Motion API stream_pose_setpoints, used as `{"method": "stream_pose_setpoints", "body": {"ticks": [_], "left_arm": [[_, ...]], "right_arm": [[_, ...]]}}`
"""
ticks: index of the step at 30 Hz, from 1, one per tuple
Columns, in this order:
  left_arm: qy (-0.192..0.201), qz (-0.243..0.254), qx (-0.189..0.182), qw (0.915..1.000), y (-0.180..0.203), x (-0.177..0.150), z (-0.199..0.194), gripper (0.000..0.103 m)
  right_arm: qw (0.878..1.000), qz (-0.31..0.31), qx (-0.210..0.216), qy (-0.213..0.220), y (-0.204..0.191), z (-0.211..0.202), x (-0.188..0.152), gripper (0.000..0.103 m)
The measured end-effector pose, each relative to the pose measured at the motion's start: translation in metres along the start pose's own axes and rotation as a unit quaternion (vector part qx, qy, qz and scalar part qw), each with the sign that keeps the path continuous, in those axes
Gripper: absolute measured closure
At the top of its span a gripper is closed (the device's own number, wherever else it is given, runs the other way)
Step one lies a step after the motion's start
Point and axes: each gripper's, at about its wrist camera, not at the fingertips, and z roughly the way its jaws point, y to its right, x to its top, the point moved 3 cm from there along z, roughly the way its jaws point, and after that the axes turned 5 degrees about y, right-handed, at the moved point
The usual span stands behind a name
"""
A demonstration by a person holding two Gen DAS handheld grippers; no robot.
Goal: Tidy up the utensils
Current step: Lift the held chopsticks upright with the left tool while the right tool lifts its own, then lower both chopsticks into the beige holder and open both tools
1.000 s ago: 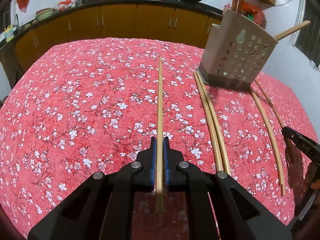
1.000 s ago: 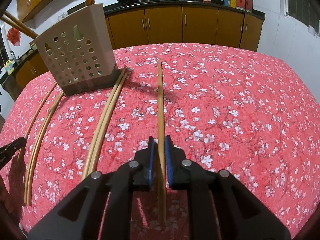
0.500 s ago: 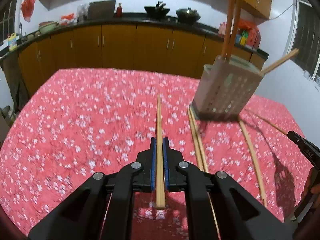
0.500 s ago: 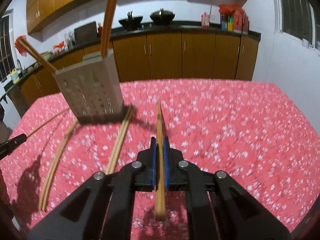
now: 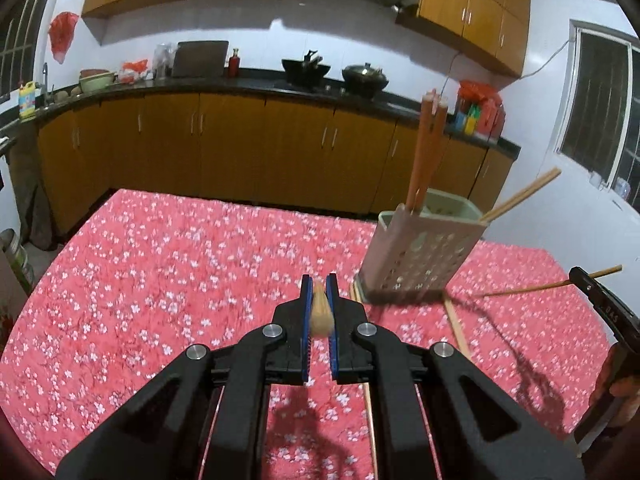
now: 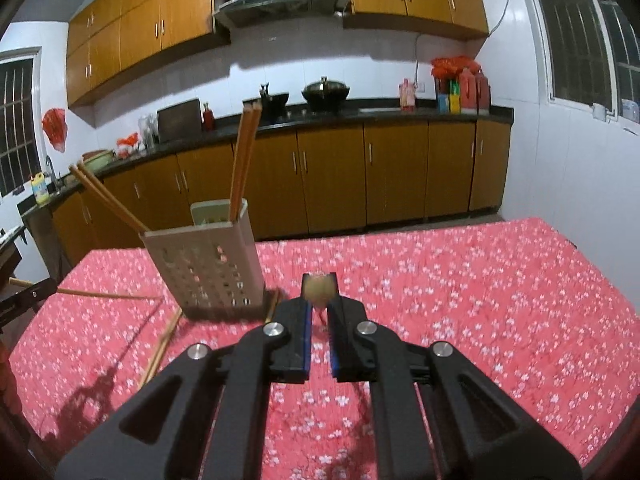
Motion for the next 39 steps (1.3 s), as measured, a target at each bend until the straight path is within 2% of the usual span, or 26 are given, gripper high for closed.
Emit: {"method": "stream_pose_setpoints", "body": {"ticks": [7,10,15,20,26,30,34,39], "left_arm": [[0.03,0.008,-0.014,0.9994,0.006,0.029,-0.01,0.096],[0.045,0.013,-0.024,0.9986,0.013,0.043,-0.017,0.096],[0.067,0.021,-0.05,0.9963,0.032,0.063,-0.027,0.096],[0.094,0.027,-0.082,0.9918,0.058,0.082,-0.036,0.096],[0.153,0.021,-0.082,0.9846,0.086,0.124,-0.031,0.096],[0.186,0.003,-0.065,0.9804,0.089,0.144,-0.018,0.096],[0.196,-0.017,-0.056,0.9788,0.087,0.149,-0.003,0.096],[0.211,-0.022,-0.046,0.9762,0.086,0.144,0.008,0.096]], "right_arm": [[0.999,-0.012,0.02,0.042,-0.01,-0.016,0.038,0.095],[0.997,-0.004,0.045,0.062,-0.016,-0.027,0.062,0.095],[0.991,0.005,0.088,0.103,-0.032,-0.044,0.099,0.095],[0.983,0.004,0.11,0.15,-0.053,-0.048,0.13,0.095],[0.972,0.008,0.114,0.205,-0.076,-0.034,0.159,0.095],[0.968,0.006,0.098,0.231,-0.085,-0.013,0.17,0.095],[0.969,0.001,0.087,0.232,-0.089,0.013,0.17,0.095],[0.974,-0.011,0.075,0.212,-0.096,0.045,0.154,0.095]]}}
